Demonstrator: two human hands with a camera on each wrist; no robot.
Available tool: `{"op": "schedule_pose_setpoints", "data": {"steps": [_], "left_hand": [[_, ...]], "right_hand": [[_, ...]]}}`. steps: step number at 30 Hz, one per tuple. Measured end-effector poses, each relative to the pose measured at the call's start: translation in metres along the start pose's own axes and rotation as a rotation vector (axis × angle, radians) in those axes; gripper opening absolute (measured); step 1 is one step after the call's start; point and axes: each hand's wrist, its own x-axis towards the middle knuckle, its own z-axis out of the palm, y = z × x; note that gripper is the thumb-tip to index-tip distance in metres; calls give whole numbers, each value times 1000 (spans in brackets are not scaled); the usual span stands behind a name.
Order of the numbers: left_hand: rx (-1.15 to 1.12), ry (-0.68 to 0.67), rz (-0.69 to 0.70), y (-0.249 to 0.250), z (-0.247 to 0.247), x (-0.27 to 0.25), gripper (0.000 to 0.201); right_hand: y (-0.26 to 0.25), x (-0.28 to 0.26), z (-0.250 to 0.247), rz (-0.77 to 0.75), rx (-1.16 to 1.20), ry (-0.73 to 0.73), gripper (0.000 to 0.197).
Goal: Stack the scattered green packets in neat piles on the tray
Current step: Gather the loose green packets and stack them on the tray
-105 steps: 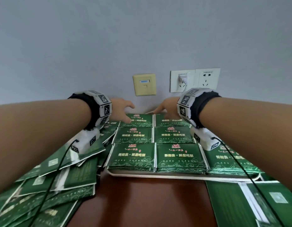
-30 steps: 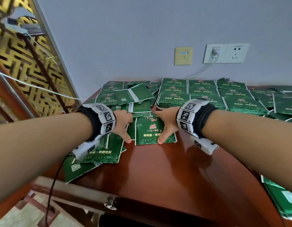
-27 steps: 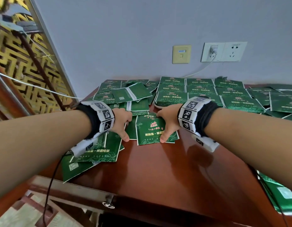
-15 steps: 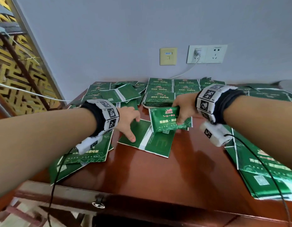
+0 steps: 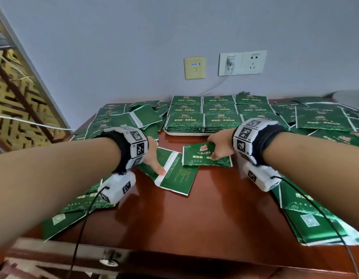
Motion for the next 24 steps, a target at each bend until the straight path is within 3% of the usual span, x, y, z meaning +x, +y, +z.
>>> {"op": "schedule_pose_setpoints", "data": {"steps": [6, 10, 13, 15, 20, 24], "left_hand": [[-147, 123, 9, -4, -11, 8, 74], [-271, 215, 169, -12, -11, 11, 64], [-289, 125, 290, -15, -5, 3, 61], [-286, 53, 307, -14, -1, -4, 66], [-84, 50, 301, -6, 14, -4, 109], [-82, 28, 315, -4, 18, -2, 107]], "right_hand": [[2, 2, 1, -21, -94, -20, 51], [4, 3, -4, -13, -99, -48, 54], [10, 3, -8, 58, -156, -105, 53], [16, 2, -9, 84, -111, -71, 55], [21, -4, -4, -3, 66, 11, 97], [12, -1, -4, -49, 20, 0, 97]]}}
